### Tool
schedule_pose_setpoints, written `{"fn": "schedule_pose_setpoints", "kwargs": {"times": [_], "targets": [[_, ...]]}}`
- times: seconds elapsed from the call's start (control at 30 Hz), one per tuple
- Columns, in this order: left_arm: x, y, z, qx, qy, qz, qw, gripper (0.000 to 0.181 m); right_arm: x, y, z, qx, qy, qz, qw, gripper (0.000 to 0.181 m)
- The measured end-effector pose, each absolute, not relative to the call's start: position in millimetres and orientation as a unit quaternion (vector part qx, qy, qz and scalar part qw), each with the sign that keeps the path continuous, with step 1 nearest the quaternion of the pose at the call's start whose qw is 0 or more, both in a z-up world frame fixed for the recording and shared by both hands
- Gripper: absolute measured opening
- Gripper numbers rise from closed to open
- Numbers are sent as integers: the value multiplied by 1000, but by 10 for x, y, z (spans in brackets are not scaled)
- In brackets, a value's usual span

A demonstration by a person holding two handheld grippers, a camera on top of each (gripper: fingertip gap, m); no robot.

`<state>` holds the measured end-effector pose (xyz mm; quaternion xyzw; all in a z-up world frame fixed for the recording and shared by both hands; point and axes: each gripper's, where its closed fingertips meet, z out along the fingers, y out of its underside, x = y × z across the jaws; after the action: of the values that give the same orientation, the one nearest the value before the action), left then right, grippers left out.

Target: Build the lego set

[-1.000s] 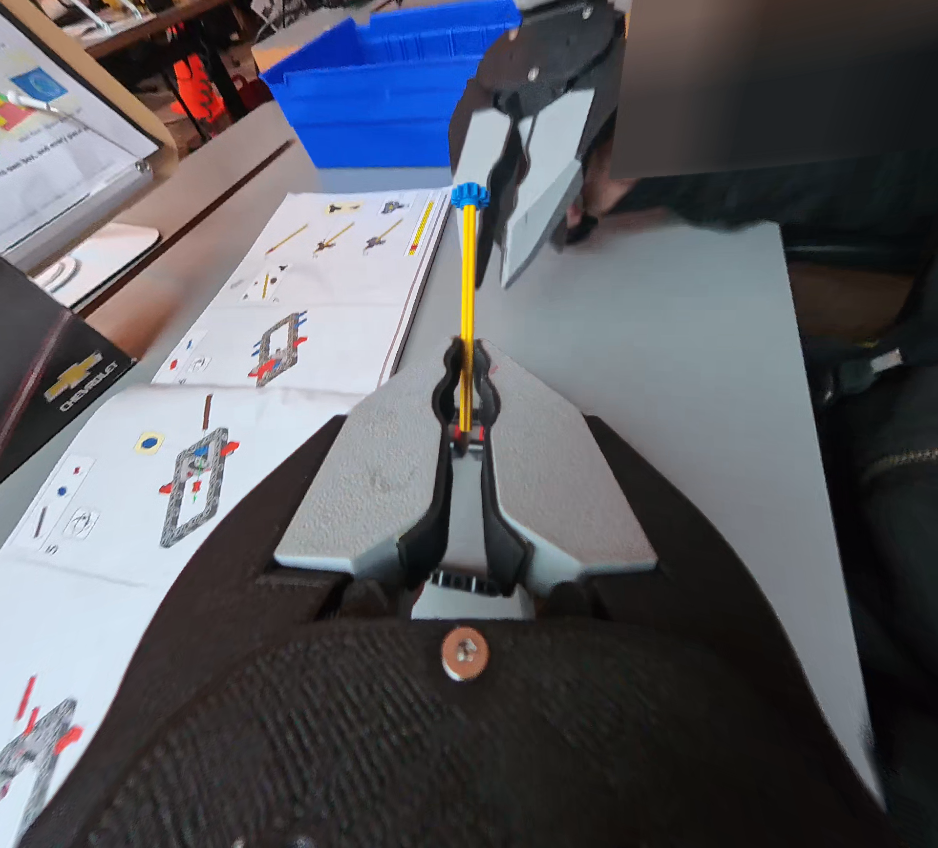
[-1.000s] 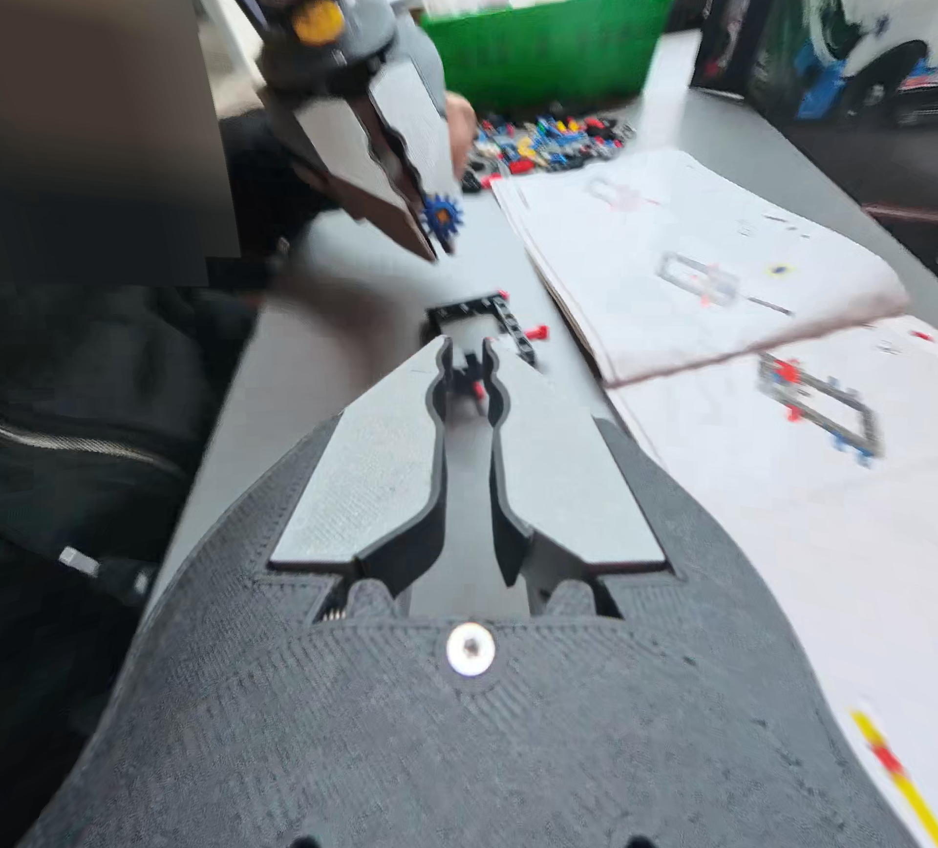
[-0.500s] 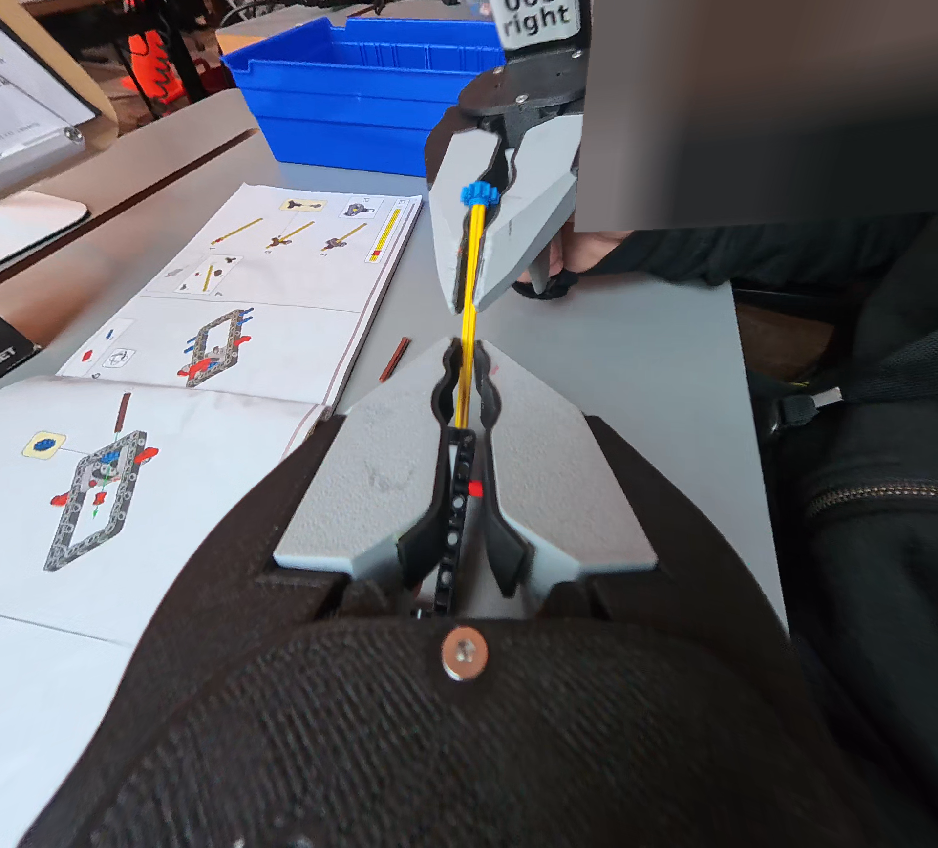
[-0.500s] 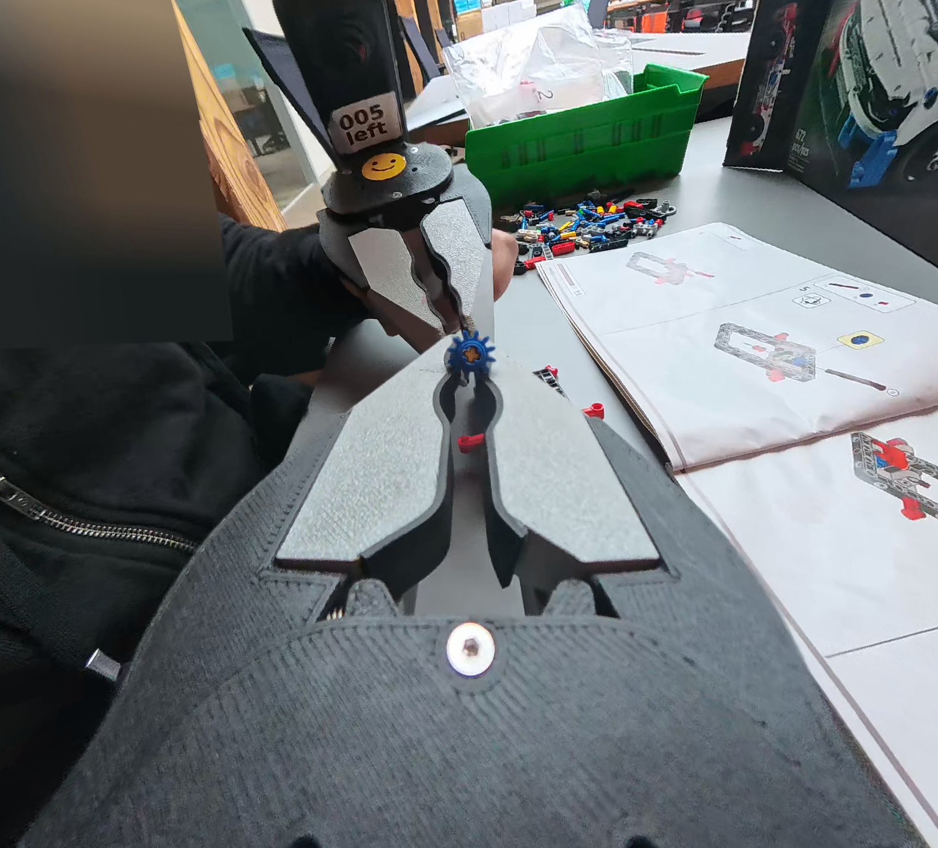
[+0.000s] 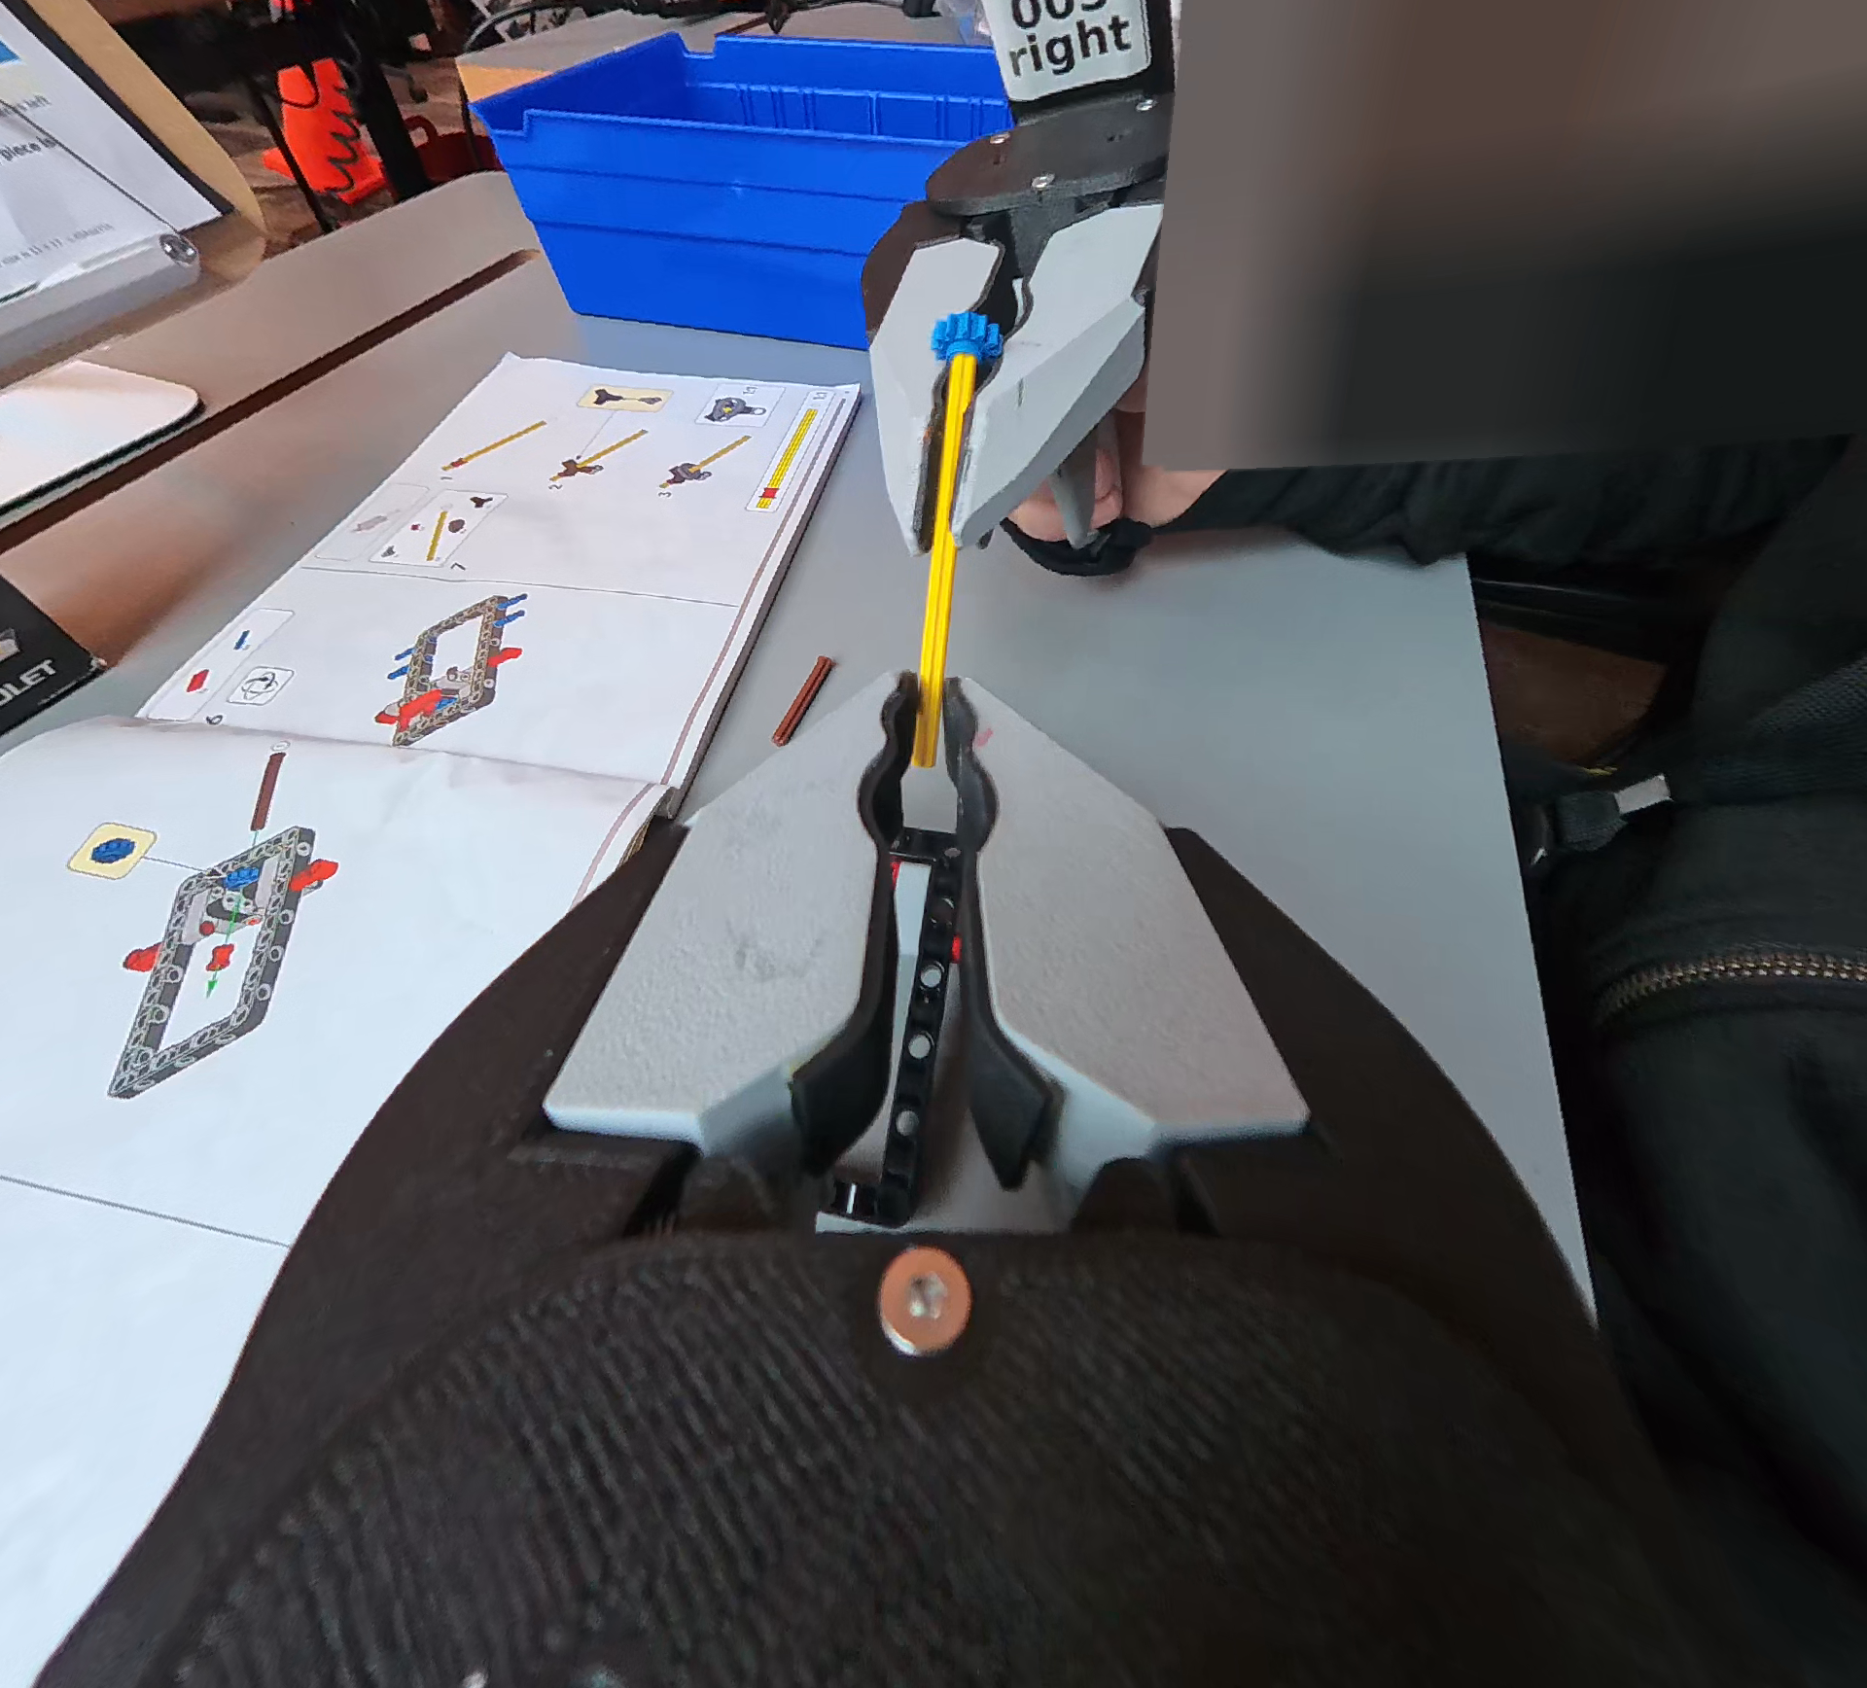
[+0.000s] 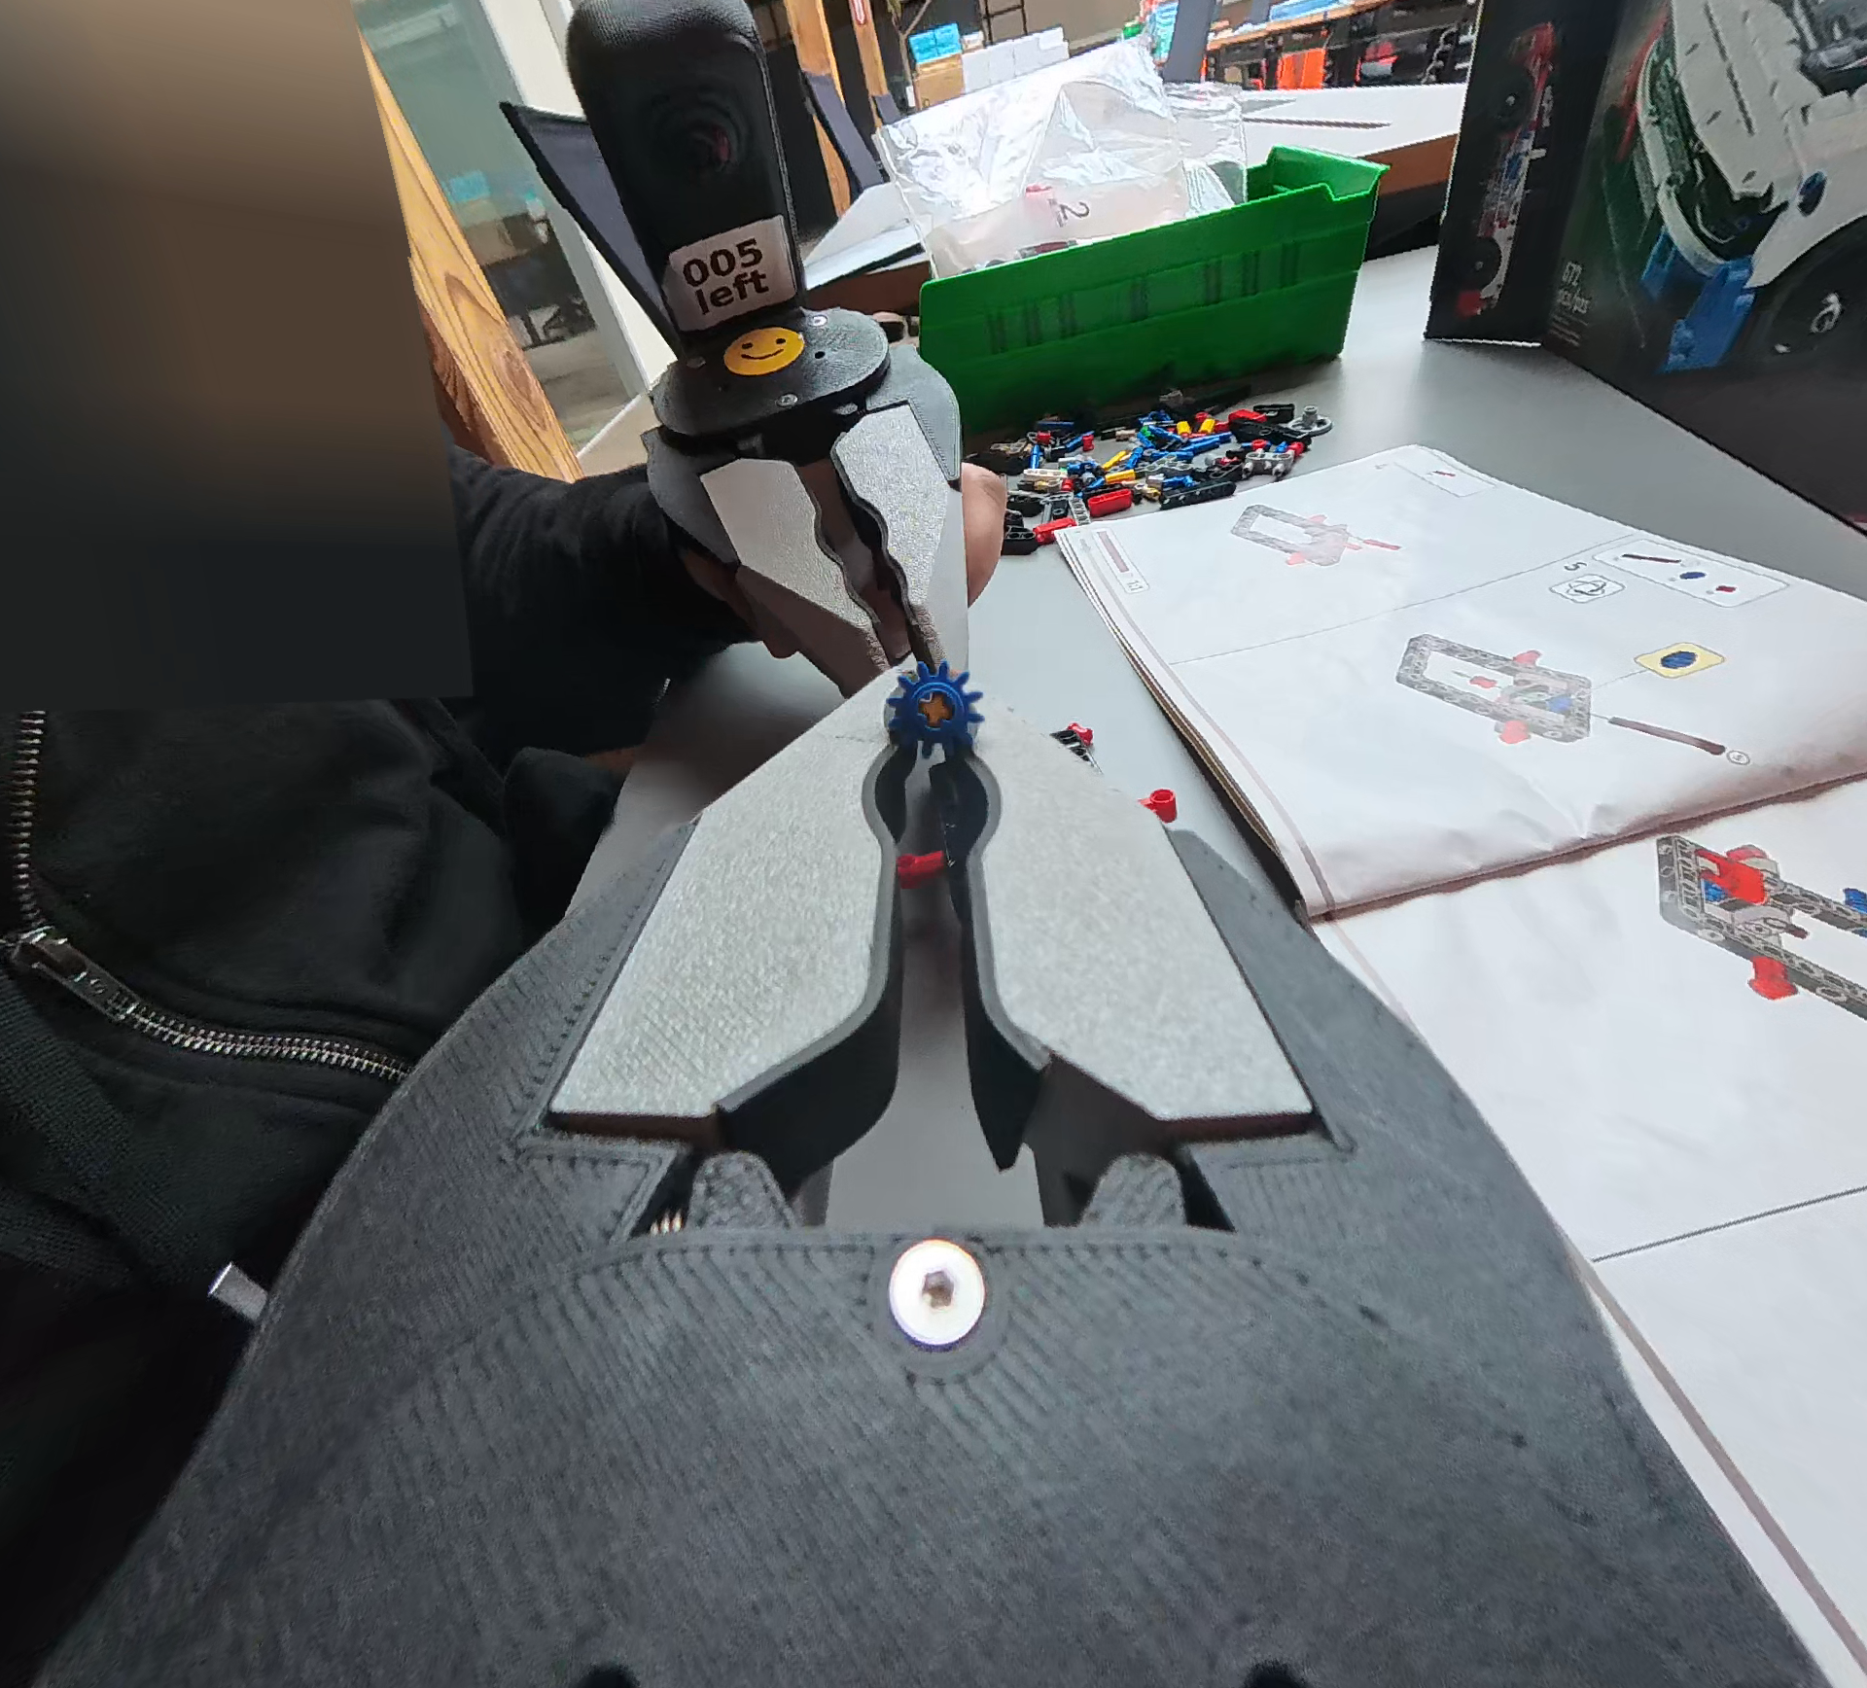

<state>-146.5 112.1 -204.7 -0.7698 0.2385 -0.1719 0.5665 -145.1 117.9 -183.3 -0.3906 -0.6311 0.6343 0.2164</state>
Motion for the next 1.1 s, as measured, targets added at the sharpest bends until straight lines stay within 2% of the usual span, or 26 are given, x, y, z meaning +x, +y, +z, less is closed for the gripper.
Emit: {"fn": "schedule_pose_setpoints", "kwargs": {"times": [1.1], "targets": [[-1435,1178,-2018,-751,228,-212,582,3,-1476,1197,-1824,-387,-616,659,192,1]]}}
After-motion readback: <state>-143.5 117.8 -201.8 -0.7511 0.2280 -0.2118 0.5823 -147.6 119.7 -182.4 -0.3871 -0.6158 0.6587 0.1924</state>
